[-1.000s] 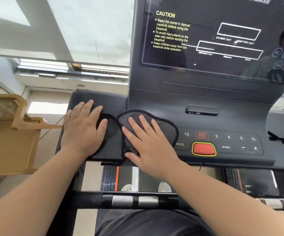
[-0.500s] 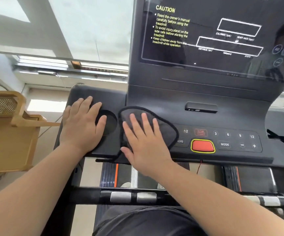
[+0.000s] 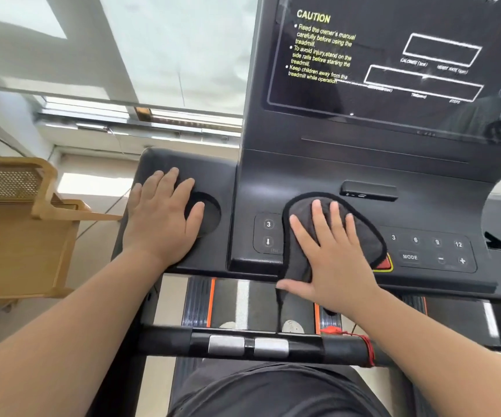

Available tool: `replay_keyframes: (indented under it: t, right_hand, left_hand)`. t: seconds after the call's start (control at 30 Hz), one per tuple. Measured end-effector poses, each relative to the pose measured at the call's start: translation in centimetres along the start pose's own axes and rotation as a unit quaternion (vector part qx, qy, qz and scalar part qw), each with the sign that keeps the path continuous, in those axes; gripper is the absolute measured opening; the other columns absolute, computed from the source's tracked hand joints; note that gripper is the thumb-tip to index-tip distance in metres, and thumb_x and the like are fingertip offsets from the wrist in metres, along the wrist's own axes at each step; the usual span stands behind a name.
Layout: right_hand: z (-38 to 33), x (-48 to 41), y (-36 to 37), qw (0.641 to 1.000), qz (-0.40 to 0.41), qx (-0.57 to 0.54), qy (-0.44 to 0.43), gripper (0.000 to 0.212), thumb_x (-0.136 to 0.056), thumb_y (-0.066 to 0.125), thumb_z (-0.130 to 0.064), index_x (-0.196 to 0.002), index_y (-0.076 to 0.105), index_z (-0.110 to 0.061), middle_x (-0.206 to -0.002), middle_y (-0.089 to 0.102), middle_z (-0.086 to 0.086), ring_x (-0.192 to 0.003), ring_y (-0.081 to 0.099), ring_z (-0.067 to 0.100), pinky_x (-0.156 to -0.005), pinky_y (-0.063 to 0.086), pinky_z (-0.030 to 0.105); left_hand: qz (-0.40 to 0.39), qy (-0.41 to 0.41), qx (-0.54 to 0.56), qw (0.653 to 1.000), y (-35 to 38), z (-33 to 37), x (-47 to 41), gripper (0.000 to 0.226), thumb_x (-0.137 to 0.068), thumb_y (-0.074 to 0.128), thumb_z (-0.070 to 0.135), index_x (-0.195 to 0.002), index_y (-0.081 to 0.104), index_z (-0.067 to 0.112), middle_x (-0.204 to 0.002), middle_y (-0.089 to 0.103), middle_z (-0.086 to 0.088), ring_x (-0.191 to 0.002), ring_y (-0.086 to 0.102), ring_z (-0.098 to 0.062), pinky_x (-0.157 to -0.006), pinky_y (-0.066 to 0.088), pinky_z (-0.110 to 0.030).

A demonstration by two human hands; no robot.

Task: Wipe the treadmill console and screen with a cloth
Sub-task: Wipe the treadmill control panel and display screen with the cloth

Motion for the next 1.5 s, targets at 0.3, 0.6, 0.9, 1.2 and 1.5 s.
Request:
replay_keyframes:
  t: [0.3, 0.6, 0.9, 1.2, 1.5]
  right_hand:
    - [-8.8, -5.2, -2.9, 0.968, 0.055, -0.044, -0.241, 0.088, -0.091, 0.036, -0.078, -0.163, 0.021, -0.030, -0.173, 0.011, 0.003, -0.159, 0.002, 0.036, -0.125, 0.001, 0.065]
    - [-2.5, -9.1, -4.9, 0.972, 0.042, -0.028, -0.229, 0.097, -0.085, 0.024, -0.091, -0.164, 0.008, -0.036, -0.173, -0.008, -0.002, -0.157, -0.021, 0.026, -0.122, -0.022, 0.054]
    - [-9.7, -3.9, -2.8, 0.964, 0.055, -0.045, -0.258, 0.079, -0.098, 0.034, -0.069, -0.163, 0.021, -0.027, -0.173, 0.012, 0.000, -0.159, 0.004, 0.034, -0.126, 0.004, 0.062]
    - [2.3, -4.1, -2.0, 0.984, 0.022, -0.077, -0.159, 0.106, -0.081, 0.022, -0.096, -0.164, 0.018, -0.030, -0.173, 0.000, 0.008, -0.158, -0.011, 0.038, -0.125, 0.005, 0.064]
    - [-6.5, -1.5, -1.7, 0.961, 0.068, -0.047, -0.265, 0.082, -0.096, 0.053, -0.059, -0.163, 0.019, -0.027, -0.172, 0.015, 0.007, -0.157, 0.009, 0.043, -0.123, 0.009, 0.069]
  left_hand:
    - [0.001, 0.003, -0.006, 1.000, 0.0, 0.1, -0.2, 0.064, -0.096, 0.026, 0.052, -0.143, 0.052, 0.019, -0.155, 0.044, -0.013, -0.144, 0.035, -0.036, -0.117, 0.026, -0.057]
    - [-0.009, -0.009, -0.001, 1.000, 0.1, -0.2, -0.1, 0.064, -0.096, 0.023, 0.054, -0.146, 0.047, 0.023, -0.159, 0.040, -0.009, -0.148, 0.029, -0.032, -0.120, 0.022, -0.055]
    - [0.002, -0.014, -0.002, 1.000, -0.1, 0.0, 0.1, 0.062, -0.097, 0.024, 0.052, -0.145, 0.049, 0.021, -0.157, 0.043, -0.009, -0.147, 0.031, -0.032, -0.121, 0.023, -0.055]
    - [-0.007, -0.031, -0.013, 0.999, -0.4, 0.2, 0.2, 0.066, -0.096, 0.023, 0.053, -0.145, 0.051, 0.020, -0.158, 0.042, -0.008, -0.147, 0.032, -0.032, -0.120, 0.022, -0.050]
    - [-0.002, -0.034, -0.030, 0.999, -0.3, 0.2, 0.1, 0.064, -0.096, 0.024, 0.053, -0.146, 0.050, 0.021, -0.158, 0.042, -0.007, -0.148, 0.031, -0.031, -0.122, 0.021, -0.049]
Point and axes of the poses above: each hand's wrist, its own x-axis away from the middle knuckle, its own y-axis out of the palm, z = x × y, the point moved 9 cm from there along -x, towards the middle knuckle
